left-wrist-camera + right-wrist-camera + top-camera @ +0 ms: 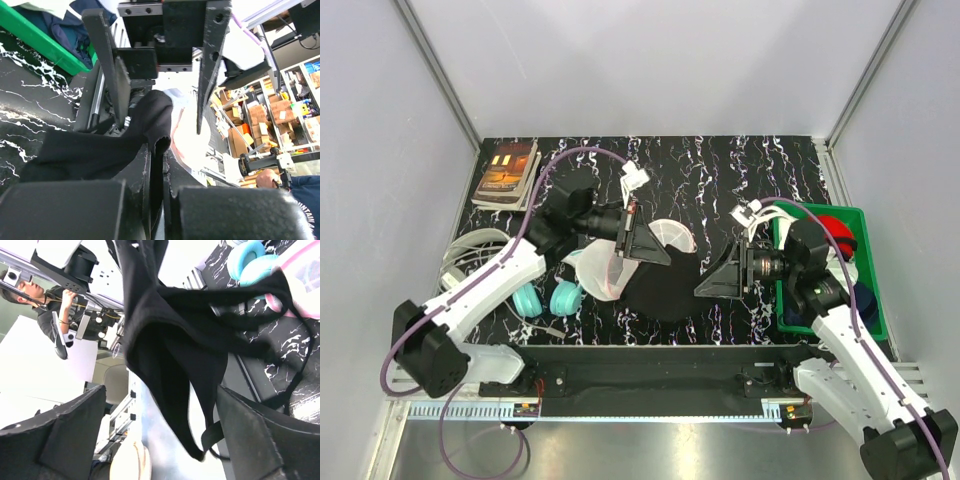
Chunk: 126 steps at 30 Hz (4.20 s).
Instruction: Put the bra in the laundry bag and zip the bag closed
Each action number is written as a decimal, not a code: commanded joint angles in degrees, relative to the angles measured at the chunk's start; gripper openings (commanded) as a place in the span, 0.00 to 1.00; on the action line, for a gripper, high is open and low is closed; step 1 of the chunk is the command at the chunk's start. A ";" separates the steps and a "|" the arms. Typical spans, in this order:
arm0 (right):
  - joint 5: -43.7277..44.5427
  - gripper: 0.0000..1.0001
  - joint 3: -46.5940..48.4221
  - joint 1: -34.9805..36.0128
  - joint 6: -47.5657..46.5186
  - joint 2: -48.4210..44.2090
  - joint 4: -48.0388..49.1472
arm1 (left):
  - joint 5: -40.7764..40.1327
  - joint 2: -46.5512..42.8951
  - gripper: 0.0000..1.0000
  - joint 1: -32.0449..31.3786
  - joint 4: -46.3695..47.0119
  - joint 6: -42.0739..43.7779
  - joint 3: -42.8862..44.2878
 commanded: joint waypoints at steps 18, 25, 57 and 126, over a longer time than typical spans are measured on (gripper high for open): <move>17.38 1.00 16.67 0.39 -12.83 1.68 -34.87 | -17.24 -5.37 0.00 4.69 -27.58 15.12 16.82; 9.63 1.00 15.44 0.39 -11.69 1.93 -32.32 | -12.50 -1.95 0.00 3.46 -27.58 14.94 19.99; -1.19 0.99 14.47 5.40 -8.70 4.66 -7.27 | -3.70 4.21 0.00 -7.35 -14.40 6.42 18.24; 13.58 0.00 7.09 -2.85 -9.23 4.23 -13.07 | -41.69 13.53 0.00 4.69 -23.57 15.13 5.67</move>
